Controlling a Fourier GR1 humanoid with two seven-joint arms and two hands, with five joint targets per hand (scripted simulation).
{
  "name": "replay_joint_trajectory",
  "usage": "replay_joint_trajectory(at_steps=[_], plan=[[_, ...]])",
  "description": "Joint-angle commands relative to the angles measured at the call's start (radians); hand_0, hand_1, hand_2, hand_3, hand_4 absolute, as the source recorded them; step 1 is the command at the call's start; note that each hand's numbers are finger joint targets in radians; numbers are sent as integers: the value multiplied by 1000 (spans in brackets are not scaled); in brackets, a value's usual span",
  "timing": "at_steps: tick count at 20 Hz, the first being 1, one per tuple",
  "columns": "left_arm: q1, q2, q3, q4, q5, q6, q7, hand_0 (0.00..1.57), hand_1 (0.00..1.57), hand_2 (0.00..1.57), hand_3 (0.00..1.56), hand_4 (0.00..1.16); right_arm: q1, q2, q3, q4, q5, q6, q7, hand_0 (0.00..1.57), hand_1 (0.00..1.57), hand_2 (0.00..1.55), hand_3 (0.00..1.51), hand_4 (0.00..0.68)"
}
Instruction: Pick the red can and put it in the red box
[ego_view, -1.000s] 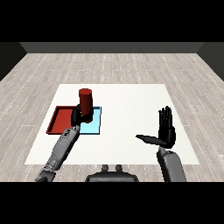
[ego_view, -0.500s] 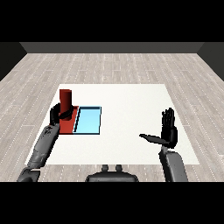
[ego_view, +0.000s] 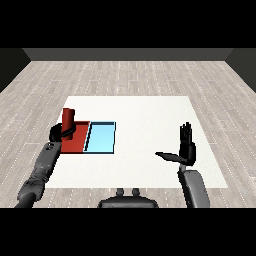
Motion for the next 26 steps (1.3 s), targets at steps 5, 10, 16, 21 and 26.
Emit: replay_joint_trajectory(at_steps=[5, 10, 16, 21, 26], plan=[[-105, -49, 5, 333, -67, 6, -25, 465, 465, 516, 76, 776, -98, -12, 0, 162, 71, -2, -12, 0, 0, 0, 0, 0], [-104, -95, 5, 391, -72, -86, -87, 319, 319, 498, 427, 720, -43, -19, -35, 137, 48, 6, -53, 0, 0, 0, 0, 0], [-189, -47, -87, 461, -184, -93, 45, 0, 0, 0, 0, 0, -56, 16, -42, 215, 23, 40, -148, 0, 0, 0, 0, 0], [-150, -8, 14, 426, -95, -80, -47, 0, 0, 0, 0, 0, -90, 11, -61, 188, 4, 54, -113, 0, 0, 0, 0, 0], [-152, -23, 210, 227, 103, -37, -360, 0, 0, 0, 0, 0, -45, 25, -22, 129, 22, 42, -98, 0, 0, 0, 0, 0]])
